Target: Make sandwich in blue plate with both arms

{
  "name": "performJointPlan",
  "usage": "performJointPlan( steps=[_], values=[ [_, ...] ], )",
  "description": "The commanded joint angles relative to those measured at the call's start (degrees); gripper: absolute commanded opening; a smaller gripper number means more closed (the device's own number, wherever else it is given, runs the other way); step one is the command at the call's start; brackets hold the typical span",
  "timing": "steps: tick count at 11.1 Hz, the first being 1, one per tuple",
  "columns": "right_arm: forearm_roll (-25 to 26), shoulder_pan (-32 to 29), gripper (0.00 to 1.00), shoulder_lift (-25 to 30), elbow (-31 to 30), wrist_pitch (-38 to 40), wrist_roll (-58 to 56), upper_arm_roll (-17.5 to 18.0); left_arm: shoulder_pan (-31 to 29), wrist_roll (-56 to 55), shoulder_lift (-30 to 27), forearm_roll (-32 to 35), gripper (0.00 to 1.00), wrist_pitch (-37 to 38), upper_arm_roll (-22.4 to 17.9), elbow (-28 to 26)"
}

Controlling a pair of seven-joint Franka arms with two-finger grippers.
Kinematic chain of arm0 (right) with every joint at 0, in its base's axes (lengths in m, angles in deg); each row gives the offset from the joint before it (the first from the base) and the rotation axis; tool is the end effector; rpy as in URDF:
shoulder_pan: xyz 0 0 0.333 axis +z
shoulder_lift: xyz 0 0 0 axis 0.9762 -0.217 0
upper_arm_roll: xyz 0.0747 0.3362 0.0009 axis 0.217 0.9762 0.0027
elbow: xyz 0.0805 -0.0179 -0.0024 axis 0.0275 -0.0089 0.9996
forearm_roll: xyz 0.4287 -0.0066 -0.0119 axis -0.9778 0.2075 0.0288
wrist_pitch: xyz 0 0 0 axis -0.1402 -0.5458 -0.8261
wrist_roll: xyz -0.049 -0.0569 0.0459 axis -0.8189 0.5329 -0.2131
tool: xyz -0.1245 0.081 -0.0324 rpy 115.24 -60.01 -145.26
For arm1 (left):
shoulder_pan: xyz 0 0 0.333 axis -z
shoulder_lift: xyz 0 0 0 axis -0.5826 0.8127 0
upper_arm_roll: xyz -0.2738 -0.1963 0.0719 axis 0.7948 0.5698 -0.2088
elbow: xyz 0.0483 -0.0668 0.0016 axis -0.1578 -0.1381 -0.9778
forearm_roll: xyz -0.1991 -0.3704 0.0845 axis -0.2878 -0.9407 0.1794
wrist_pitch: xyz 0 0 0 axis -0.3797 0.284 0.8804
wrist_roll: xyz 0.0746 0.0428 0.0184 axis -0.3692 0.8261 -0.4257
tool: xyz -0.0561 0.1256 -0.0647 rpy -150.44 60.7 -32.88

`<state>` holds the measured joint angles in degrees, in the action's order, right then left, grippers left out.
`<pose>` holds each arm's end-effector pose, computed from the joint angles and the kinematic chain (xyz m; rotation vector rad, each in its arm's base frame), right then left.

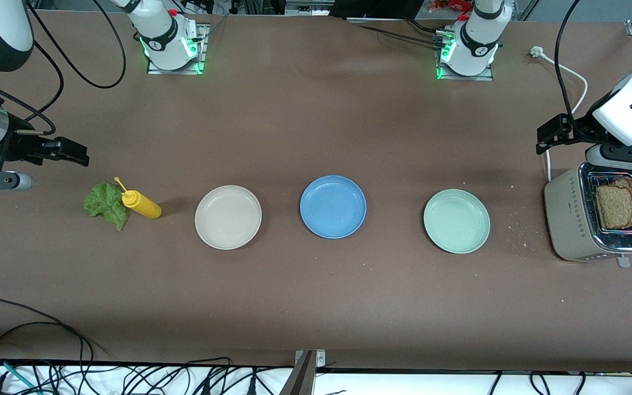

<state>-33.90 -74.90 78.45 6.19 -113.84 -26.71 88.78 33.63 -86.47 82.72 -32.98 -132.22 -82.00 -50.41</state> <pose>0.6461 0.0321 0.5420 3.1238 -0.0120 -0.1620 0.6166 -0.0497 0.5849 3.1253 -0.1695 -0.0342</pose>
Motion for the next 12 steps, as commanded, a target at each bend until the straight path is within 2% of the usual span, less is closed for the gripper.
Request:
performJointPlan(
  steps=[1,12],
  values=[
    [-0.8,0.4,1.00,0.8,-0.5,0.2,0.5,-0.4,-0.8,0.3,-1.2,0.7,1.00,0.3,0.8,-0.7],
    [-0.8,0.5,1.00,1.6,-0.8,0.6,2.8,-0.5,-0.7,0.3,-1.1,0.6,1.00,1.5,1.0,0.7]
  ],
)
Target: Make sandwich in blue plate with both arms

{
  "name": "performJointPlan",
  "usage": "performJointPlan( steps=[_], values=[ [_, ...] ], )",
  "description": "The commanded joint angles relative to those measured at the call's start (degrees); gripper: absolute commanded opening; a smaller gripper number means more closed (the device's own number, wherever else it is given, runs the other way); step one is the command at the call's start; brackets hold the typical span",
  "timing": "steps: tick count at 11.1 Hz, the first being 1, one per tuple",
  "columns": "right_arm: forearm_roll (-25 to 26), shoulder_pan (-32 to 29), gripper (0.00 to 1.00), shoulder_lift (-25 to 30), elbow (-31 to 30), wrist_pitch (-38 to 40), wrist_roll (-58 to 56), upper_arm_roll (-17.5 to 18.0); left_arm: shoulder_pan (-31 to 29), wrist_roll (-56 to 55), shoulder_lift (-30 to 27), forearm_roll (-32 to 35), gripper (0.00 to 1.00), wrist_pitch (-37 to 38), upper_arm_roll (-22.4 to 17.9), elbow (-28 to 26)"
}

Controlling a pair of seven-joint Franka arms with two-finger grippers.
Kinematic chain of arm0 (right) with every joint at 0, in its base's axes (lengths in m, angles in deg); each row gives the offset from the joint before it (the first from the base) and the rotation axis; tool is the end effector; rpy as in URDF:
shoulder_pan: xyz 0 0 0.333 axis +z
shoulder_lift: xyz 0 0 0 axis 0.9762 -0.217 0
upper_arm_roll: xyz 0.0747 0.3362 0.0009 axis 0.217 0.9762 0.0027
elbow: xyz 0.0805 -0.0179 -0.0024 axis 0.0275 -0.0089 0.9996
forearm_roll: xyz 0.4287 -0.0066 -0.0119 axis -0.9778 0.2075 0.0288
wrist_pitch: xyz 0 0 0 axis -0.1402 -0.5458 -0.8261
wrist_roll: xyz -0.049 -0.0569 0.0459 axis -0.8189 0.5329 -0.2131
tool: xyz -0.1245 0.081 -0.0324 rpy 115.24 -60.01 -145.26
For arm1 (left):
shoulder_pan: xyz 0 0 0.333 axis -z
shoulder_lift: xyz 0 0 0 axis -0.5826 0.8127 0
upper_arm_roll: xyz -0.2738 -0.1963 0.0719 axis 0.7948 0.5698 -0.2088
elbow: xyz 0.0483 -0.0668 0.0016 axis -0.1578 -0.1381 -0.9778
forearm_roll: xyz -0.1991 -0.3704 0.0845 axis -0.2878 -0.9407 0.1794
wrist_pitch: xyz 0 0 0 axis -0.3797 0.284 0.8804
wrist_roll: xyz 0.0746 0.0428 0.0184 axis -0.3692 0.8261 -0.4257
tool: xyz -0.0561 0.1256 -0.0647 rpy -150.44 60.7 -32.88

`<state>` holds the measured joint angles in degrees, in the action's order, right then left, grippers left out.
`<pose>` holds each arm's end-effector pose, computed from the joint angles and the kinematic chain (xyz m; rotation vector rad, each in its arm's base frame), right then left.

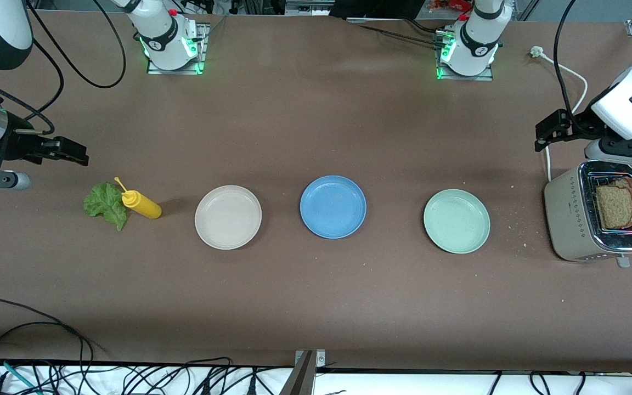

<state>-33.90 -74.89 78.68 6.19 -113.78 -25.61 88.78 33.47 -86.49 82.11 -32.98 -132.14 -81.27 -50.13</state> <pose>0.6451 0.0322 0.5445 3.1229 -0.0417 -0.1571 0.6135 -0.0556 0.5939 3.1245 -0.1845 -0.0121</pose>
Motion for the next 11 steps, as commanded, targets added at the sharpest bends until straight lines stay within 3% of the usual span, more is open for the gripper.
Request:
performJointPlan(
  steps=[1,11],
  values=[
    [-0.8,0.5,1.00,1.5,-0.8,0.6,1.7,-0.6,-0.6,0.3,-0.5,0.6,1.00,1.5,0.3,0.4],
    [-0.9,0.5,1.00,2.3,-1.8,1.1,1.9,-1.9,-0.7,0.3,-0.2,0.6,1.00,1.5,0.0,0.3]
  ],
)
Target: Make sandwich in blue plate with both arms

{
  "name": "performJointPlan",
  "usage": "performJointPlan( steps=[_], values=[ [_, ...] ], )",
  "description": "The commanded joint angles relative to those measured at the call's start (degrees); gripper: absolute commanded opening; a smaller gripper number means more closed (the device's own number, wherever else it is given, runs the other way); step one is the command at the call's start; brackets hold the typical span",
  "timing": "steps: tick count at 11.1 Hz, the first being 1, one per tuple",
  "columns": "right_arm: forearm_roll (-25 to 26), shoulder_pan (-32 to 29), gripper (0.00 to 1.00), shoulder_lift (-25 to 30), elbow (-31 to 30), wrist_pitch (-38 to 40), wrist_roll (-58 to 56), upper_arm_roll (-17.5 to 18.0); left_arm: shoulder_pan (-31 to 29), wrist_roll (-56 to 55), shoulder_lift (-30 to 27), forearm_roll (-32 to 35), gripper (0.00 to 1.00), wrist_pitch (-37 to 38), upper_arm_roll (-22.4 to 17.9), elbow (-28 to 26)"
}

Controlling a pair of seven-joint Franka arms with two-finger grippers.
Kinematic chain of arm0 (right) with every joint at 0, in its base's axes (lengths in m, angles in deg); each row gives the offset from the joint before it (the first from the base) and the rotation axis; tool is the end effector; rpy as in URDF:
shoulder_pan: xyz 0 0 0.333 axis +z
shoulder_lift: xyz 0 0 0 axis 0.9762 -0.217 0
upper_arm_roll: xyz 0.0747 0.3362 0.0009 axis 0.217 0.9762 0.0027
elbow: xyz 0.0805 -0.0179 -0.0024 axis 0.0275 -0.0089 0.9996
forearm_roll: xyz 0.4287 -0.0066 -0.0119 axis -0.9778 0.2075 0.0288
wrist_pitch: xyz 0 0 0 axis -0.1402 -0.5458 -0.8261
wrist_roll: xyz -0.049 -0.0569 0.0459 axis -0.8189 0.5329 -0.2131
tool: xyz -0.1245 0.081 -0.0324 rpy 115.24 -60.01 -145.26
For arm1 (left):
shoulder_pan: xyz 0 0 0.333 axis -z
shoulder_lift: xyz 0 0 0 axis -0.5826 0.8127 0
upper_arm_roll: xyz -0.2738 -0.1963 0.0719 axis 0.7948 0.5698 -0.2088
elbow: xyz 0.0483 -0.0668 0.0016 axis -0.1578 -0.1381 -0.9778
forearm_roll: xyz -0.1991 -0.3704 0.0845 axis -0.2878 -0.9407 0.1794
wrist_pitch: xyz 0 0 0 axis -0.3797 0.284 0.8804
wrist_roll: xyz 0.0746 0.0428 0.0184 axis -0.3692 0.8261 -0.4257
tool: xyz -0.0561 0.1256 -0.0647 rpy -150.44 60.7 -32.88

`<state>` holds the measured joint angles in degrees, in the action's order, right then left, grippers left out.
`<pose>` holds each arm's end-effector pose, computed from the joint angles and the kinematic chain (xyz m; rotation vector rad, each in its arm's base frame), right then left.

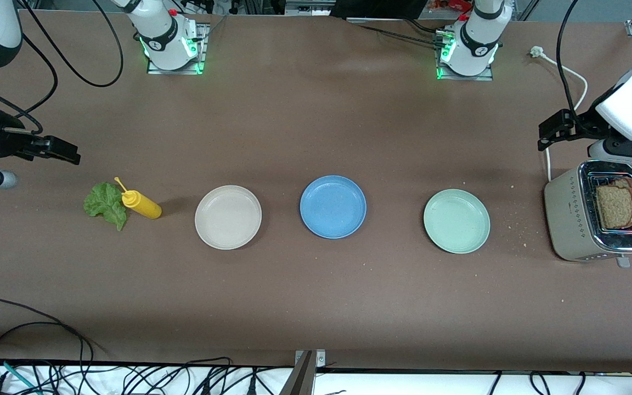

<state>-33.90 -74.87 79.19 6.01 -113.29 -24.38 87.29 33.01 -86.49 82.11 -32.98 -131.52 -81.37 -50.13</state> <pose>0.6420 0.0168 0.5481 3.1160 -0.1149 -0.1607 0.6124 -0.0495 0.5929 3.1257 -0.1694 -0.0289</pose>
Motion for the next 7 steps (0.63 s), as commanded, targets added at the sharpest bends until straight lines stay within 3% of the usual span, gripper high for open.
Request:
performJointPlan(
  steps=[1,7],
  values=[
    [-0.9,0.5,1.00,2.3,-2.2,0.7,0.6,-0.4,-0.3,0.3,-0.2,0.6,1.00,0.8,0.2,0.3],
    [-0.9,0.4,1.00,2.7,-3.1,0.5,0.7,-0.7,-0.3,0.3,0.2,0.6,1.00,0.7,0.2,0.5]
  ],
)
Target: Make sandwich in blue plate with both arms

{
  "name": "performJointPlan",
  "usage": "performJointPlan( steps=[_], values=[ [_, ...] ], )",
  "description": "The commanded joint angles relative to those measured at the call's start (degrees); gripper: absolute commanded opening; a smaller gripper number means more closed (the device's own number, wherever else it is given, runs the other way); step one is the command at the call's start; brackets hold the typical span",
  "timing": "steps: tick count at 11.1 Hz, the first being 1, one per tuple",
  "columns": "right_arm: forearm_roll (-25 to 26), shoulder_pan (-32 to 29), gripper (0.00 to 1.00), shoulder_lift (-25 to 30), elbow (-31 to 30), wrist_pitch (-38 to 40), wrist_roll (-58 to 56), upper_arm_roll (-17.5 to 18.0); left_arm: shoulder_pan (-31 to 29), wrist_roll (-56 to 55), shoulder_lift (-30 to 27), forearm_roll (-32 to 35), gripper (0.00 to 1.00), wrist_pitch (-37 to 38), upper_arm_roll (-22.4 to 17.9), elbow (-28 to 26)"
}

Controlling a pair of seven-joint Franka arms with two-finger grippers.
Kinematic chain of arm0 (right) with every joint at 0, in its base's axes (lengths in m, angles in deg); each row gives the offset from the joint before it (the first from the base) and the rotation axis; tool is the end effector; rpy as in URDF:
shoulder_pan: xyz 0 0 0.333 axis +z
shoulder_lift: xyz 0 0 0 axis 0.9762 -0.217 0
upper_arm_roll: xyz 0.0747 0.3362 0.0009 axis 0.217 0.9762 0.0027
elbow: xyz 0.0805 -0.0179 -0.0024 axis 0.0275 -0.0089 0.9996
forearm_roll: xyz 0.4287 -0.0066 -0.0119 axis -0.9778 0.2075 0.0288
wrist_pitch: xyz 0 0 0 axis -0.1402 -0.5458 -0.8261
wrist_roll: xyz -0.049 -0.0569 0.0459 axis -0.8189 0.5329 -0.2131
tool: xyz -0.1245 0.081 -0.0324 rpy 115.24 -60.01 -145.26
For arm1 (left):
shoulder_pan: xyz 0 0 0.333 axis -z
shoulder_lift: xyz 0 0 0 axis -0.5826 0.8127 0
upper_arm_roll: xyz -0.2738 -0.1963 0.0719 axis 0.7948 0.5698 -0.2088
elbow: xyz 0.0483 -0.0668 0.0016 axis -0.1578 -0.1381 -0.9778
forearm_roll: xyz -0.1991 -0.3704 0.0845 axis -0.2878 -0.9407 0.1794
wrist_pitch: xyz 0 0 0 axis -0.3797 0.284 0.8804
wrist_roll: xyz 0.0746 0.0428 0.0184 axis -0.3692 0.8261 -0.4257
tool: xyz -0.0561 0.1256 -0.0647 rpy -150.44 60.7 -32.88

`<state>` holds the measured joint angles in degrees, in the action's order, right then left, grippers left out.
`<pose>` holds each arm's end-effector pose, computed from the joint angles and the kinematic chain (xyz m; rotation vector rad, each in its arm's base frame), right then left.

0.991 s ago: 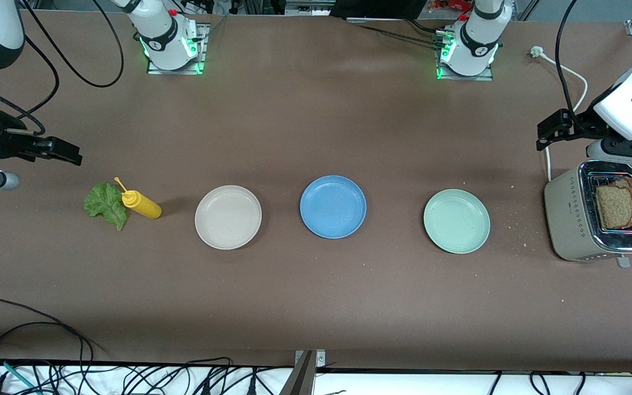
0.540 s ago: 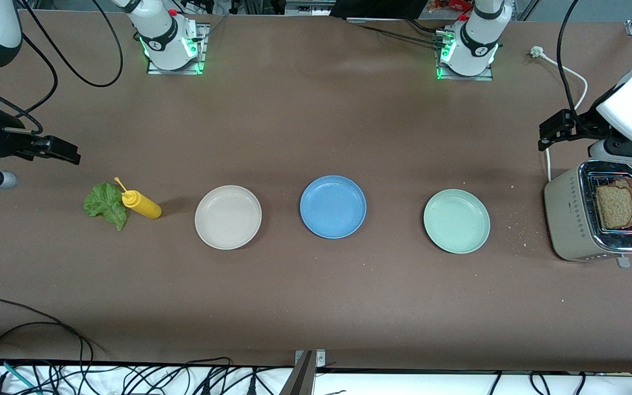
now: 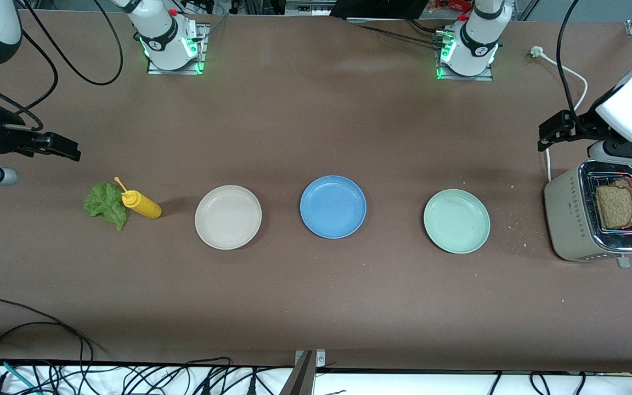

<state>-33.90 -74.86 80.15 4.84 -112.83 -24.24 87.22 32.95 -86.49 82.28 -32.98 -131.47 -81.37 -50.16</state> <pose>0.6349 0.0159 0.5481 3.1141 -0.1203 -0.1789 0.6130 -0.0488 0.5908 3.1254 -0.1677 -0.0357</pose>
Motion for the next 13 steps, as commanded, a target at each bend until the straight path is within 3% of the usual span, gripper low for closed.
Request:
performJointPlan(
  steps=[1,13],
  values=[
    [-0.9,0.4,1.00,1.9,-2.2,0.0,0.6,-1.0,-0.3,0.3,0.0,0.6,1.00,0.7,0.2,0.5],
    [-0.9,0.4,1.00,1.9,-2.5,-0.9,0.6,-1.1,-0.2,0.4,0.5,0.7,1.00,0.6,0.4,0.4]
  ],
)
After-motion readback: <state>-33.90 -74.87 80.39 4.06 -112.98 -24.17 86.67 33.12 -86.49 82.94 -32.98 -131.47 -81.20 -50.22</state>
